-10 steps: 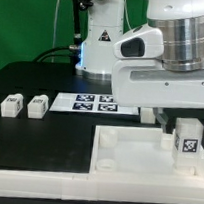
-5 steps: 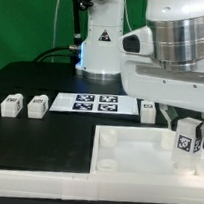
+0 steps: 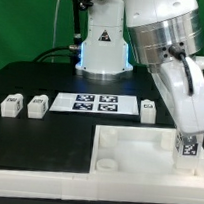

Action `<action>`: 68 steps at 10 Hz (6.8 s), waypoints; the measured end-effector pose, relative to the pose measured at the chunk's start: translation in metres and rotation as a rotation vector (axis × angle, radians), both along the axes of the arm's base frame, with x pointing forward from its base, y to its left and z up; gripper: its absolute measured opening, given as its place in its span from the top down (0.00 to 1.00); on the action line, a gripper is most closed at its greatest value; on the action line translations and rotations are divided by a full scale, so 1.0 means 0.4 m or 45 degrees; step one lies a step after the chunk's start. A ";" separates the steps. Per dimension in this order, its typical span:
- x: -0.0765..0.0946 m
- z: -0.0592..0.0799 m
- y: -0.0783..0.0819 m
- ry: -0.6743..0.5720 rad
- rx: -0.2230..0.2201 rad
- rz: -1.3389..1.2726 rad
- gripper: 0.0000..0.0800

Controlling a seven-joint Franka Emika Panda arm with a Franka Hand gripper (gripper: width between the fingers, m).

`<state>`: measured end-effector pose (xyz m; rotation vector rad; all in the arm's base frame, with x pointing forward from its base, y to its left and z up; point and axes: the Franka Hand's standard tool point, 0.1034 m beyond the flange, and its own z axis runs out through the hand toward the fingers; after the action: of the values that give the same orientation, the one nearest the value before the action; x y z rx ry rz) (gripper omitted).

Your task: Assemble one leg

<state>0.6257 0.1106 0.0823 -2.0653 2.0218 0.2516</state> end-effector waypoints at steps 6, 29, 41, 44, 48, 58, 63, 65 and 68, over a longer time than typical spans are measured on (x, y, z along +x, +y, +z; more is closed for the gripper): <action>-0.007 0.014 0.023 -0.088 -0.055 0.732 0.19; -0.002 -0.022 -0.007 0.000 -0.024 -0.029 0.52; 0.017 -0.007 0.000 -0.339 -0.189 1.826 0.19; 0.017 -0.007 0.002 -0.282 -0.190 1.568 0.49; 0.016 -0.011 -0.011 -0.145 -0.181 0.956 0.63; -0.002 -0.021 0.001 -0.088 -0.113 0.295 0.28; -0.001 -0.003 0.025 -0.226 -0.152 1.095 0.19; 0.014 0.002 0.012 -0.273 -0.201 1.572 0.19; 0.013 -0.002 0.011 -0.291 -0.199 1.654 0.35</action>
Offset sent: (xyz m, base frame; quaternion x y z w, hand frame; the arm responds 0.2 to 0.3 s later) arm 0.0043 0.0037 0.0041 -0.0541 0.0098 -0.2399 0.9692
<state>0.6309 0.1151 0.0816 -2.9927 0.3391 0.0445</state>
